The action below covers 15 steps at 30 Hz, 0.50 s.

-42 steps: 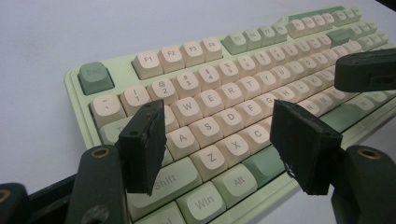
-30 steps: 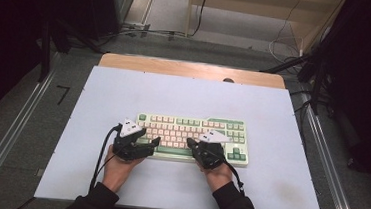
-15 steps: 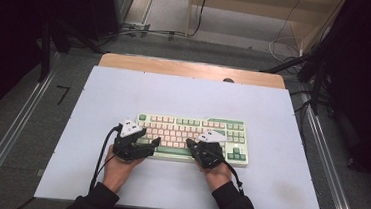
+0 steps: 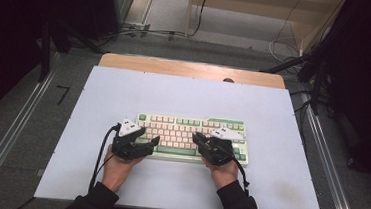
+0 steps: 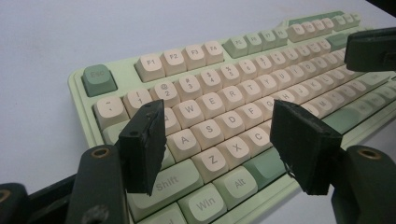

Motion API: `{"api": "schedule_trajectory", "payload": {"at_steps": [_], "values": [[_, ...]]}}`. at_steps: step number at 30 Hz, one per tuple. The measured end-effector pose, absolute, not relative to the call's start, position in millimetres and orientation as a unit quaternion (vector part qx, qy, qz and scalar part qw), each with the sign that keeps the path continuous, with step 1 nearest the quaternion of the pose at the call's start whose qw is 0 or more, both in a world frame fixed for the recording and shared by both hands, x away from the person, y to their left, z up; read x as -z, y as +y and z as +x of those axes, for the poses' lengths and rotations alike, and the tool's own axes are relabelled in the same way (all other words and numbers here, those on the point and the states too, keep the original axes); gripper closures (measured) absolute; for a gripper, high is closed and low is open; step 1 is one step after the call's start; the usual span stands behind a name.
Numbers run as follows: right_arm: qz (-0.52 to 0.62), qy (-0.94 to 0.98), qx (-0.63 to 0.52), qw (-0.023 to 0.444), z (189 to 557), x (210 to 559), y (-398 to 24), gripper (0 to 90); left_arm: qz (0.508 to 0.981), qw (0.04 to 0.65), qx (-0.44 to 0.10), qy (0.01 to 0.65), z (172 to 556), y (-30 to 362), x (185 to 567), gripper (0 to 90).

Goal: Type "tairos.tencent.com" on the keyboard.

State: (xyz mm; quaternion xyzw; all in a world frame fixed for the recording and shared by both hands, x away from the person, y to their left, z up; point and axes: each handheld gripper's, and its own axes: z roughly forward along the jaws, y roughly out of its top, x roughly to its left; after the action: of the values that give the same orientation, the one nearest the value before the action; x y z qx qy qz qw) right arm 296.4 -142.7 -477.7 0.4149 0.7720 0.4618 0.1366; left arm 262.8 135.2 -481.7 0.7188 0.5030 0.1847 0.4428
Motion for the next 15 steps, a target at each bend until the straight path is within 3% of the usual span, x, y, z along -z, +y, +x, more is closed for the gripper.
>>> {"api": "schedule_trajectory", "payload": {"at_steps": [8,15], "values": [[0.433,0.757,-0.466,0.147,298.9,472.0,-157.5,37.5,0.717,0.446,-0.184,0.504,263.8,135.9,480.1,36.5],[0.448,0.748,-0.466,0.153,299.1,469.2,-171.4,31.1,0.717,0.448,-0.183,0.502,265.4,135.0,479.6,36.4]]}}
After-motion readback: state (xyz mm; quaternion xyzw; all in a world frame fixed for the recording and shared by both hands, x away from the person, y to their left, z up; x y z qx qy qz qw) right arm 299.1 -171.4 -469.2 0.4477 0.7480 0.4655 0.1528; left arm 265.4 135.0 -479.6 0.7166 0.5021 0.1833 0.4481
